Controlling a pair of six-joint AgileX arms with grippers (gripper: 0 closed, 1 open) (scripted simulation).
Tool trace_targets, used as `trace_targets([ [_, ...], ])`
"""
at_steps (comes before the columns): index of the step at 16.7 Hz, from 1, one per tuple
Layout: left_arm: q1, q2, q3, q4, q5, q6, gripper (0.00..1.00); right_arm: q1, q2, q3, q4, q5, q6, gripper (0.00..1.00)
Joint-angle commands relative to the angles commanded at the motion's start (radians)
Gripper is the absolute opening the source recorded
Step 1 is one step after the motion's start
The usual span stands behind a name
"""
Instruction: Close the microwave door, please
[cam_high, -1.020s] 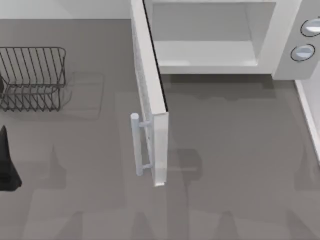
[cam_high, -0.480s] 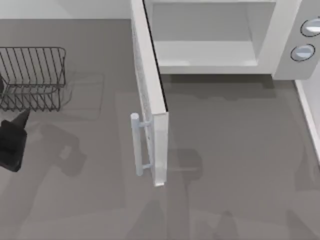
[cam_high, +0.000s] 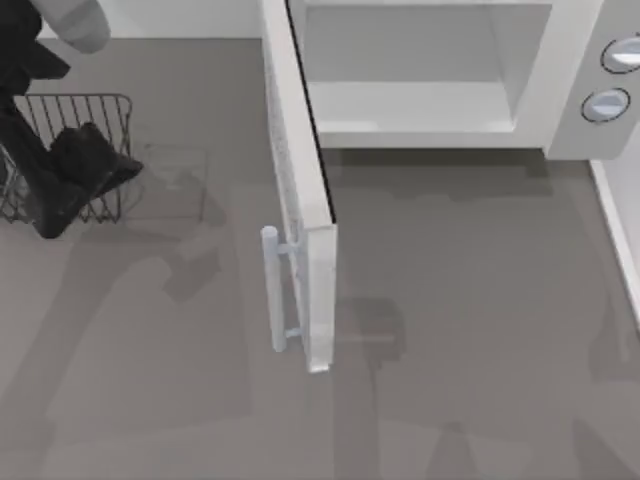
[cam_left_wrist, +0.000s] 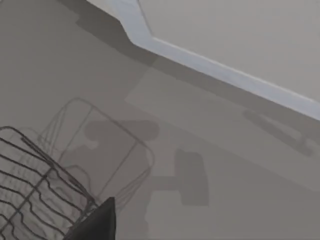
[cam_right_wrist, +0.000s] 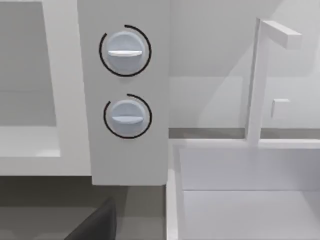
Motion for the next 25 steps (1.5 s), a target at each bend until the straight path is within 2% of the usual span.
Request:
trace_targets([
  [6, -0.088, 0.399, 0.45, -0.32, 0.098, 0.209, 1.0, 0.0, 0.0, 0.0, 0.0, 0.0, 0.0, 1.0],
  [11, -0.128, 0.578, 0.664, -0.459, 0.144, 0.303, 1.0, 0.0, 0.0, 0.0, 0.0, 0.0, 0.0, 1.0],
  [19, -0.136, 0.591, 0.666, -0.454, 0.146, 0.305, 1.0, 0.0, 0.0, 0.0, 0.0, 0.0, 0.0, 1.0],
  [25, -0.201, 0.584, 0.447, -0.207, 0.127, 0.24, 1.0, 0.0, 0.0, 0.0, 0.0, 0.0, 0.0, 1.0],
])
